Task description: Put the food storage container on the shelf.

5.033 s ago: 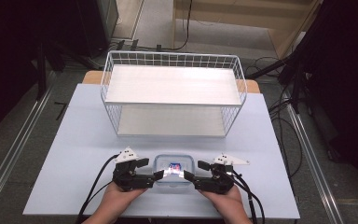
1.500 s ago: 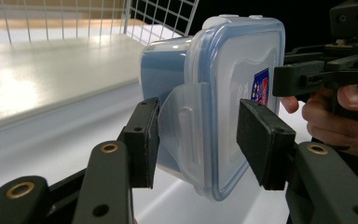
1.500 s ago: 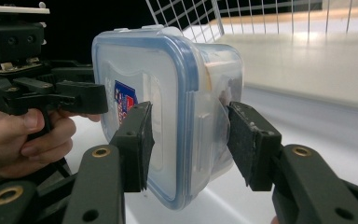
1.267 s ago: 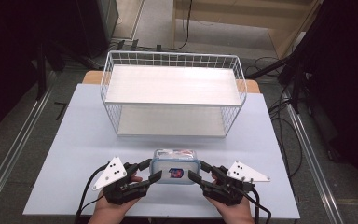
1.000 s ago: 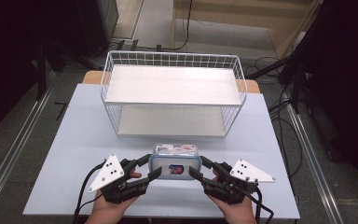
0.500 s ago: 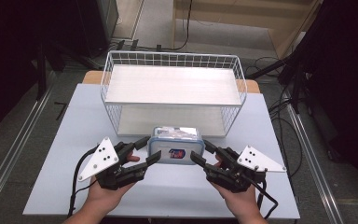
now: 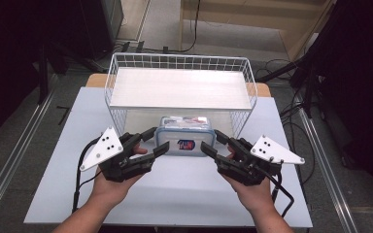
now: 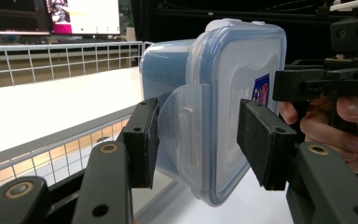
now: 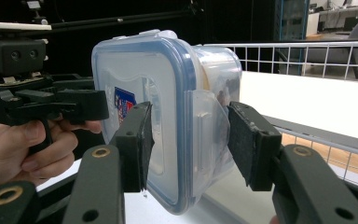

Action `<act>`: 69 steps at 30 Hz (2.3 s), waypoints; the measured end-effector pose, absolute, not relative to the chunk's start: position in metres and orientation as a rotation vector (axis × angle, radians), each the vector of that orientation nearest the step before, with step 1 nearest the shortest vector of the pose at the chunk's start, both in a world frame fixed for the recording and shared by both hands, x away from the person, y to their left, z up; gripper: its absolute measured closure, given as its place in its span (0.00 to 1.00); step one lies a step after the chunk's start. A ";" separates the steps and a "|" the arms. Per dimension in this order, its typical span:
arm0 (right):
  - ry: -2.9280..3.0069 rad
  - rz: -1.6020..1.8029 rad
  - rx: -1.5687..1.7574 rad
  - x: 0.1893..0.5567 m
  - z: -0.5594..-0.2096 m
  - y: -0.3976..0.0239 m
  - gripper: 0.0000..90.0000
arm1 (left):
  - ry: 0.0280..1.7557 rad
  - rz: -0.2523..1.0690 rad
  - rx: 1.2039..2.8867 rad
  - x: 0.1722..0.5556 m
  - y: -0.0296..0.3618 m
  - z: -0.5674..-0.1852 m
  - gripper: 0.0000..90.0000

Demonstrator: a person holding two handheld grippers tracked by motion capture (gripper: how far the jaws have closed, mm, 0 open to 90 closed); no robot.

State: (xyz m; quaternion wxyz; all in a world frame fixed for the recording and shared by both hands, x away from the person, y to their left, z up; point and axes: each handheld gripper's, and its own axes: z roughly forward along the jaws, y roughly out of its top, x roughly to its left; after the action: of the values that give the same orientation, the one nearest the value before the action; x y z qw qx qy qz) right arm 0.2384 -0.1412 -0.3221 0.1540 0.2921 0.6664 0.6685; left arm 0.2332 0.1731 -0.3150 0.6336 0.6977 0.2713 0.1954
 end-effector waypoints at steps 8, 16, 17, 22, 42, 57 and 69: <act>1.909 1.910 0.845 0.255 -0.312 -0.139 0.58 | 0.622 0.442 1.587 0.252 0.175 -0.305 0.56; 1.905 1.902 0.850 0.275 -0.305 -0.137 0.58 | 0.627 0.437 1.591 0.273 0.175 -0.302 0.56; 1.906 1.900 0.853 0.278 -0.305 -0.137 0.58 | 0.630 0.435 1.592 0.278 0.175 -0.301 0.56; 1.897 1.903 0.867 0.295 -0.303 -0.136 0.58 | 0.638 0.430 1.581 0.294 0.176 -0.297 0.55; 1.915 1.898 0.906 0.355 -0.287 -0.130 0.58 | 0.677 0.386 1.541 0.353 0.182 -0.287 0.55; 1.988 1.929 1.115 0.380 -0.285 -0.132 0.59 | 0.836 0.177 1.527 0.379 0.187 -0.284 0.57; 2.073 1.958 1.278 0.393 -0.280 -0.137 0.61 | 0.926 0.037 1.493 0.390 0.192 -0.280 0.59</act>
State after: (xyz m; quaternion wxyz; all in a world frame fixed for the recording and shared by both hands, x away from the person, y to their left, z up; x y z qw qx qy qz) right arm 0.3927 -0.1366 -0.2796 0.0082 0.4090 0.6634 0.6265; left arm 0.3902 0.1922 -0.2797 0.6381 0.6542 0.4056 0.0160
